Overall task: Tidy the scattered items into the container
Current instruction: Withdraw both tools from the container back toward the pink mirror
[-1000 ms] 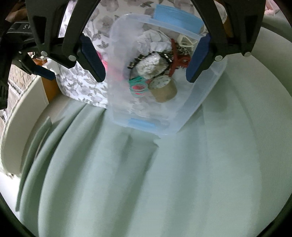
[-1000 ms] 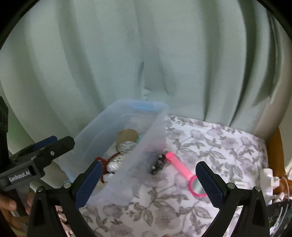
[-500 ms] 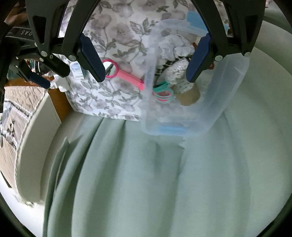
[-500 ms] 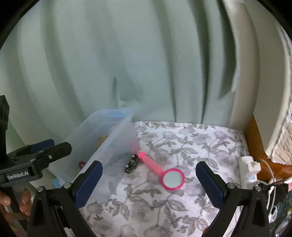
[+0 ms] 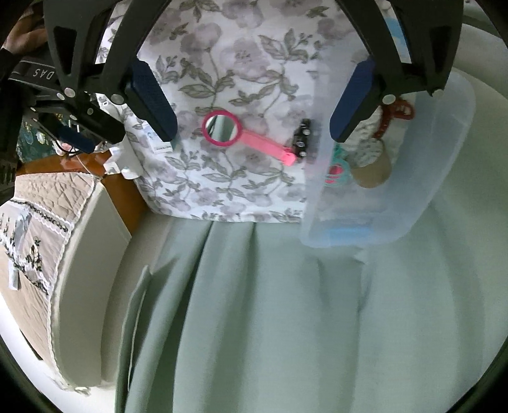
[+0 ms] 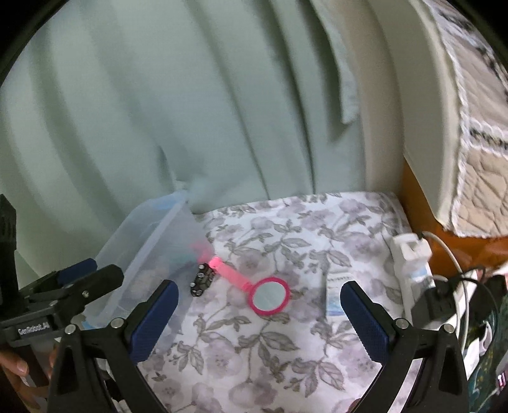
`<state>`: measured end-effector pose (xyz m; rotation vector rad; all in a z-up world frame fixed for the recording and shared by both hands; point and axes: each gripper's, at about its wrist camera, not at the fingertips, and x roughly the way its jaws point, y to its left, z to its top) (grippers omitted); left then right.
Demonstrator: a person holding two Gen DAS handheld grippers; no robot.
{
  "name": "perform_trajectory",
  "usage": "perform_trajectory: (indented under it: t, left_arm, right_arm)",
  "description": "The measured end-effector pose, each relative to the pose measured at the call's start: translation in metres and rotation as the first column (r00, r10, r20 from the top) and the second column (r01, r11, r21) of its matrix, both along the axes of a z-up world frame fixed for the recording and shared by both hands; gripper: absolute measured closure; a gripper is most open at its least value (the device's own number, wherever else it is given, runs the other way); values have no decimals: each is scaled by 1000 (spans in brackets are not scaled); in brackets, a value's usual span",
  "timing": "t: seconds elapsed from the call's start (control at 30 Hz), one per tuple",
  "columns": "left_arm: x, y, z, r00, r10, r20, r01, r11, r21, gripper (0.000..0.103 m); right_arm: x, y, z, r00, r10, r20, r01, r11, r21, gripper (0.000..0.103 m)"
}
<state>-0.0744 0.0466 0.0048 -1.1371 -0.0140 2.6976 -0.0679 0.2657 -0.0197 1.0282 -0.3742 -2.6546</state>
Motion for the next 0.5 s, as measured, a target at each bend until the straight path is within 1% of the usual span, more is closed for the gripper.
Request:
perform_trajectory:
  t: [0.17, 0.27, 0.3, 0.4, 0.5]
  left_arm:
    - [-5, 9, -15, 998, -44, 33, 42, 997, 63, 5]
    - [-8, 13, -26, 995, -82, 55, 75, 991, 110, 0]
    - [-9, 14, -29, 994, -88, 61, 80, 990, 119, 0]
    - [-11, 21, -38, 992, -100, 80, 91, 991, 101, 0]
    - [-15, 29, -50, 985, -130, 109, 120, 988, 93, 0]
  right_arm:
    - [-2, 9, -16, 999, -25, 30, 25, 1000, -5, 0]
    - [-2, 15, -25, 998, -40, 47, 41, 999, -8, 0]
    - [-3, 16, -29, 998, -45, 53, 46, 999, -9, 0]
    - [-4, 22, -38, 996, -60, 71, 61, 998, -11, 0]
    - [-5, 22, -45, 995, -63, 71, 63, 998, -2, 0]
